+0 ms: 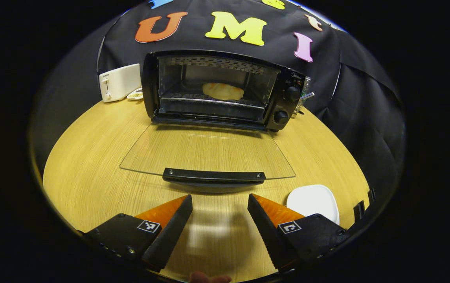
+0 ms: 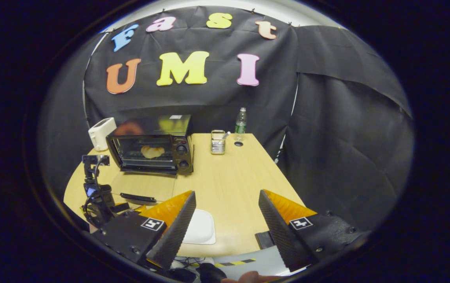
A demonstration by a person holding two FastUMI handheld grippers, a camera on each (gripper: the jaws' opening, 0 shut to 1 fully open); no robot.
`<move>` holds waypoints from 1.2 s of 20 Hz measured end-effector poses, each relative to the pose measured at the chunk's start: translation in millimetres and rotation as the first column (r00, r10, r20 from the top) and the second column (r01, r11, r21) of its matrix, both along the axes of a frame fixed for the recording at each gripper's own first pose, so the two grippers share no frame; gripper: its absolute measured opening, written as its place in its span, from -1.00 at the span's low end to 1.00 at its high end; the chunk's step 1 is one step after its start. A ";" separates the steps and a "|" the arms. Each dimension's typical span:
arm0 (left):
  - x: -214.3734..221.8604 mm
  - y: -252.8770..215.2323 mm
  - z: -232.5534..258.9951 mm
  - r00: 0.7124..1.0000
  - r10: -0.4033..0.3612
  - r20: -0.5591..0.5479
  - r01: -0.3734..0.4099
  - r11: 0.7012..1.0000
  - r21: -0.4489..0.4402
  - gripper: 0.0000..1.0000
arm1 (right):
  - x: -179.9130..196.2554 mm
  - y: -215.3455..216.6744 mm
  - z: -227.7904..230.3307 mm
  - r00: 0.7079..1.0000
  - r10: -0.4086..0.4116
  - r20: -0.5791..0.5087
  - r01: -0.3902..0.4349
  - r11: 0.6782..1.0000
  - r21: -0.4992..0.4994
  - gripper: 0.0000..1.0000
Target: Open the electric oven with the left hand, put the food in, and close the electric oven.
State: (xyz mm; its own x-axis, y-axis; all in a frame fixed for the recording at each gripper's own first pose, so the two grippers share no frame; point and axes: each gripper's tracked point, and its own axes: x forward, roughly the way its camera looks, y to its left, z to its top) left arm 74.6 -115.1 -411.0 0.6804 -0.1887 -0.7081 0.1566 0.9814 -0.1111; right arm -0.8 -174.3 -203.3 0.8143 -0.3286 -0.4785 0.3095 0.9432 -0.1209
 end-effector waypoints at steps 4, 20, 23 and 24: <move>4.9 4.0 -11.6 1.000 0.005 -0.018 -0.005 1.000 0.018 0.87 | 3.3 0.3 5.0 1.000 0.005 0.005 -0.005 0.999 -0.032 0.96; 26.1 2.8 42.3 0.997 0.005 0.072 -0.005 1.000 0.002 0.87 | 7.6 20.7 16.7 0.999 0.026 0.037 -0.026 1.000 -0.011 1.00; 51.0 -1.7 88.7 0.981 -0.022 0.195 0.020 1.000 0.012 0.87 | 3.8 22.9 18.9 0.999 0.010 0.048 -0.012 0.999 0.032 1.00; 65.0 -3.1 103.1 0.971 -0.031 0.236 0.029 0.999 0.013 0.87 | 2.1 22.9 21.5 0.999 0.006 0.053 -0.008 0.999 0.038 1.00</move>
